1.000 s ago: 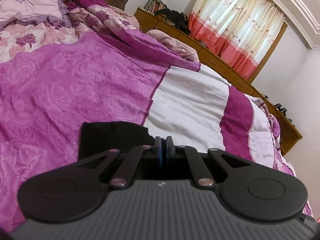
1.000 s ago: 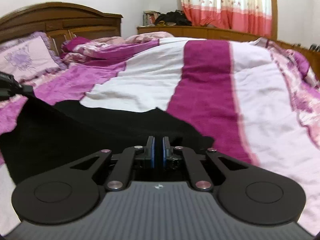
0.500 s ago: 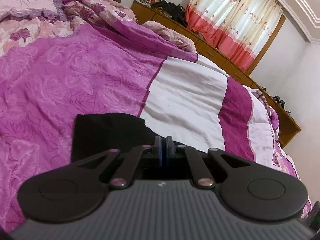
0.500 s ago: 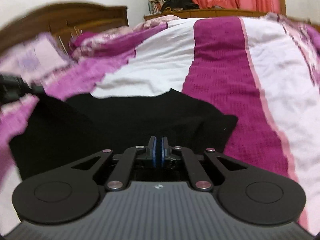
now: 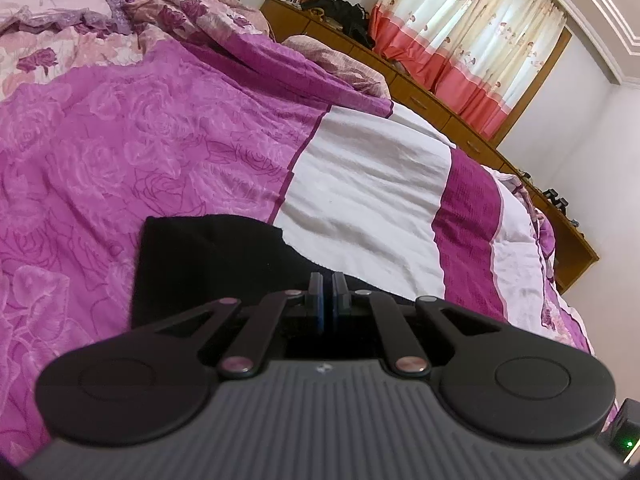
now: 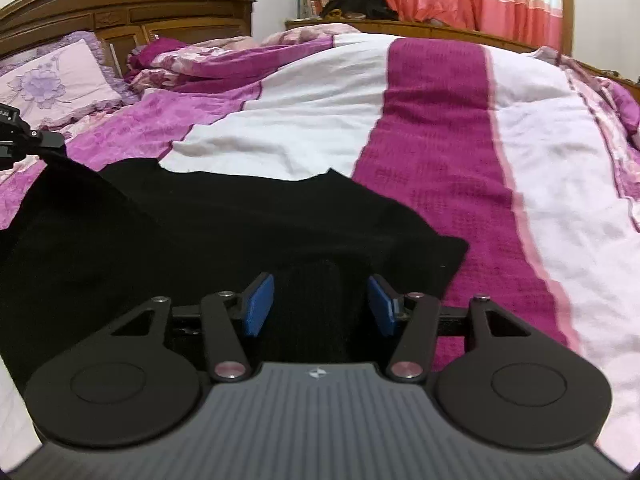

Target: Fold small clothes

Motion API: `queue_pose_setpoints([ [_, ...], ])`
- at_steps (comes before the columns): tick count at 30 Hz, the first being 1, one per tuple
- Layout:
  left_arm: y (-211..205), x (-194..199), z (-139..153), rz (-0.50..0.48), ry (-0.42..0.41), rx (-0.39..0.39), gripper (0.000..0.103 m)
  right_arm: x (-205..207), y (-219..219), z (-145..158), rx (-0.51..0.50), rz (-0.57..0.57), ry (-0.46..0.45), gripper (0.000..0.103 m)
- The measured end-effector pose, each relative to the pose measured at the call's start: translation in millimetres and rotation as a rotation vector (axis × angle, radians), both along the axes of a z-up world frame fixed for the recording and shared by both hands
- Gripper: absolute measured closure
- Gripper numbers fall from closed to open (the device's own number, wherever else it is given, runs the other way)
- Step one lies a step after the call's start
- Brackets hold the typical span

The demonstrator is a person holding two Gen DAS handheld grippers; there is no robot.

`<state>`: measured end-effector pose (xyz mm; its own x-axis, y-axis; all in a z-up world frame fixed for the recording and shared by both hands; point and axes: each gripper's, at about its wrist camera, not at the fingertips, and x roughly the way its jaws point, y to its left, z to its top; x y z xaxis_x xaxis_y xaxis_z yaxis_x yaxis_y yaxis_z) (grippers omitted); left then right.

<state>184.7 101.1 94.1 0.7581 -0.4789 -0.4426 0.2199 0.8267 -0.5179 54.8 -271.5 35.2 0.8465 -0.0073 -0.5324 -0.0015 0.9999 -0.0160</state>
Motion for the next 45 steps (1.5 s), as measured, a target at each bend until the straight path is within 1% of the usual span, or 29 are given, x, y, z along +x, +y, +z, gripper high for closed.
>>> queue_pose_setpoints([
  [2,0,0,1,-0.001,-0.007,0.010,0.097,-2,5,2,-0.028,-0.002,-0.019,0.048],
  [6,2,2,0,0.001,0.007,-0.005,0.097,-10,14,9,-0.119,-0.017,-0.059,0.047],
  [7,2,3,-1,0.002,0.013,-0.009,0.097,-11,14,11,-0.117,-0.005,-0.063,0.046],
  [10,2,4,-2,0.000,0.019,-0.006,0.097,-5,8,6,-0.056,0.011,-0.018,0.046],
  [12,0,2,-1,-0.002,0.007,0.006,0.097,-1,0,0,0.012,0.006,0.022,0.046],
  [13,0,1,0,-0.004,0.001,0.009,0.097,-1,-3,-2,0.042,0.009,0.032,0.046],
  [15,0,-1,2,-0.005,-0.010,0.014,0.097,-3,-8,-1,0.093,0.014,0.024,0.050],
  [16,0,-1,2,-0.004,-0.011,0.014,0.097,-5,-9,1,0.122,0.025,0.011,0.060],
  [18,1,0,1,0.001,-0.005,0.011,0.097,-11,-9,7,0.156,0.044,-0.047,0.073],
  [19,2,1,1,0.004,-0.001,0.010,0.097,-12,-8,9,0.163,0.061,-0.060,0.085],
  [20,2,2,0,0.006,0.002,0.010,0.097,-11,-7,9,0.165,0.071,-0.062,0.091],
  [22,3,2,0,0.006,0.002,0.010,0.097,-11,-5,9,0.167,0.075,-0.058,0.096],
  [26,10,-1,-1,0.027,-0.008,-0.007,0.097,-14,-8,11,0.171,0.049,-0.088,0.098],
  [28,15,-5,-1,0.044,-0.014,-0.004,0.097,-17,-13,17,0.185,0.023,-0.121,0.098],
  [31,28,-8,2,0.068,-0.010,-0.023,0.097,-24,-23,29,0.203,-0.021,-0.179,0.098],
  [32,32,-8,5,0.080,-0.009,-0.030,0.097,-26,-25,34,0.205,-0.035,-0.198,0.098],
  [33,37,-5,8,0.089,-0.007,-0.042,0.097,-26,-25,34,0.205,-0.035,-0.198,0.098],
  [36,46,8,17,0.116,0.005,-0.083,0.097,-27,-28,50,0.199,-0.059,-0.246,0.098],
  [37,47,14,20,0.120,0.001,-0.070,0.097,-25,-28,54,0.196,-0.062,-0.254,0.098],
  [40,39,35,24,0.121,-0.043,0.035,0.099,-6,-26,60,0.168,-0.076,-0.256,0.098],
  [43,32,63,16,0.114,-0.025,0.074,0.100,35,-22,58,0.160,-0.094,-0.215,0.098],
  [45,28,81,6,0.111,-0.014,0.096,0.100,65,-15,53,0.114,-0.074,-0.184,0.098],
])
